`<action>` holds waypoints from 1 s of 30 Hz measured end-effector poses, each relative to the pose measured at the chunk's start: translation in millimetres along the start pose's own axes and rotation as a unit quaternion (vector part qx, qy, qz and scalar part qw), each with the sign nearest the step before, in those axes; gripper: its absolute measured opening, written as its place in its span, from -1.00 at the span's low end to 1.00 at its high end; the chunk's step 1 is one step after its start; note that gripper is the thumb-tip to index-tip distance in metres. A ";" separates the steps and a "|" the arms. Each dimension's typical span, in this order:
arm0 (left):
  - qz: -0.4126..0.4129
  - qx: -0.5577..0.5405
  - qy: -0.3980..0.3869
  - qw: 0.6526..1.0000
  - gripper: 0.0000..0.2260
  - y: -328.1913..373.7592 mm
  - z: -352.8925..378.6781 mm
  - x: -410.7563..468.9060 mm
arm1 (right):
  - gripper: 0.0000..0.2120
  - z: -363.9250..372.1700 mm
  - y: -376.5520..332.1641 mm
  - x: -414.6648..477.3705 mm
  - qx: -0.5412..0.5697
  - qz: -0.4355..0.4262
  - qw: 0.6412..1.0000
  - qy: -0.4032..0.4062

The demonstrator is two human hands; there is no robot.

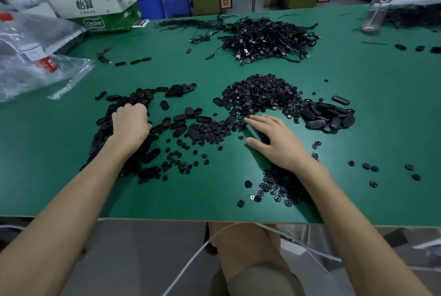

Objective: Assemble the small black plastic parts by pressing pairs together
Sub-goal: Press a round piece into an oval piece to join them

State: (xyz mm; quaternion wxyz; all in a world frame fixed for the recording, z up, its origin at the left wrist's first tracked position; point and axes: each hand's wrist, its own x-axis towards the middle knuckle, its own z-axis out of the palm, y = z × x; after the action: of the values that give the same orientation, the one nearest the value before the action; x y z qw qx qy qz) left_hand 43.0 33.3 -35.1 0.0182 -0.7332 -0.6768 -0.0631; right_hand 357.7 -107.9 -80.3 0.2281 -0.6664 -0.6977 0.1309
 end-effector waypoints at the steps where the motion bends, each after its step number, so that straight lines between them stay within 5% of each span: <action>1: 0.005 -0.005 0.005 1.000 -0.87 0.3 1.4 -0.4 | -0.42 1.0 0.2 0.2 -0.015 -0.009 1.000 -0.007; 7: -0.007 0.014 0.096 0.995 -0.81 3.2 10.1 -6.7 | -0.49 5.3 -2.6 0.2 -0.065 -0.022 0.997 -0.034; 20: 0.047 -0.176 0.148 0.972 -0.84 14.5 5.9 -16.5 | -0.92 4.3 -2.7 -3.4 0.057 0.006 0.993 0.102; 25: 0.044 -0.400 0.057 0.914 -0.89 51.0 -3.0 -34.0 | -0.93 3.1 -4.3 -4.1 0.062 0.004 0.992 0.107; 30: 0.101 -0.585 -0.093 0.799 -0.87 117.7 13.8 -70.8 | -0.88 -1.2 -3.8 -6.2 0.106 0.027 0.984 0.140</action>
State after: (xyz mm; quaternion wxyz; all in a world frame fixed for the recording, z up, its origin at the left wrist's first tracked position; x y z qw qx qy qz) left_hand 155.7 -45.0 -50.2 -0.4713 -0.6706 -0.4319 -0.3763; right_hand 355.1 -114.5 -78.3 0.3895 -0.6685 -0.6230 0.1151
